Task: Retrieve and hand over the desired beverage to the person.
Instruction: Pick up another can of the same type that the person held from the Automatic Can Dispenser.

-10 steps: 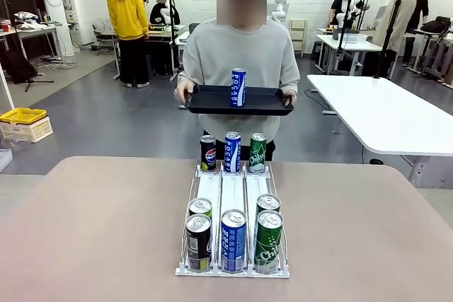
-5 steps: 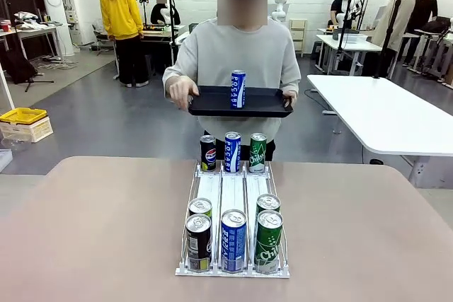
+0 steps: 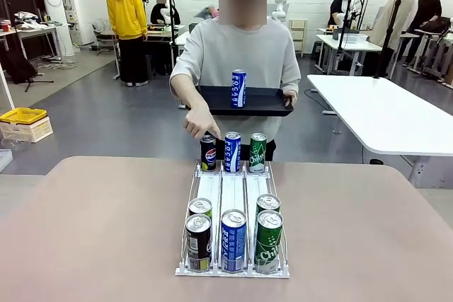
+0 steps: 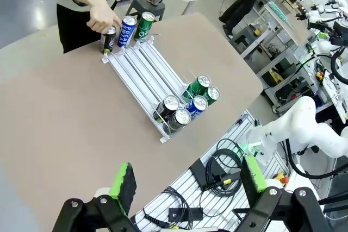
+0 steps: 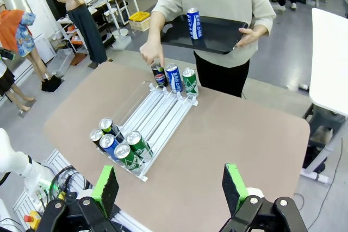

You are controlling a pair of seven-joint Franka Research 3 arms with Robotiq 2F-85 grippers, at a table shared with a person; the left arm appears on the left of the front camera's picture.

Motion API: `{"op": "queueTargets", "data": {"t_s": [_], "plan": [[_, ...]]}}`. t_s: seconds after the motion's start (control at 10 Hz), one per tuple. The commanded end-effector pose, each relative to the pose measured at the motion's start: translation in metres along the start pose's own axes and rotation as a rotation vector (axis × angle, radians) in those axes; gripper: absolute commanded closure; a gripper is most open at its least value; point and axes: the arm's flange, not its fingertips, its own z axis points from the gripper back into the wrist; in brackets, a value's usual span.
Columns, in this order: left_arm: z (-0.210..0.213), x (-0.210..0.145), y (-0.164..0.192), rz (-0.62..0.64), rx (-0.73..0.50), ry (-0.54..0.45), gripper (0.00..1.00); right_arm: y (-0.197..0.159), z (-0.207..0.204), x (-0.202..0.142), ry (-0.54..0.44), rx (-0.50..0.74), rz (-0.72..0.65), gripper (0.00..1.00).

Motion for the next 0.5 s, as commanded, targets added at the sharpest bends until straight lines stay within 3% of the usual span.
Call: {"op": "queueTargets", "data": {"t_s": [0.0,0.4], "plan": [[-0.001,0.0015,0.0011,-0.026,-0.012,-0.011,0.0,0.0004,-0.0025,-0.0005,0.001,0.015,0.003,0.0],[-0.001,0.0015,0.0011,-0.026,-0.012,-0.011,0.0,0.0004,-0.0025,-0.0005,0.001,0.015,0.003,0.0]]}}
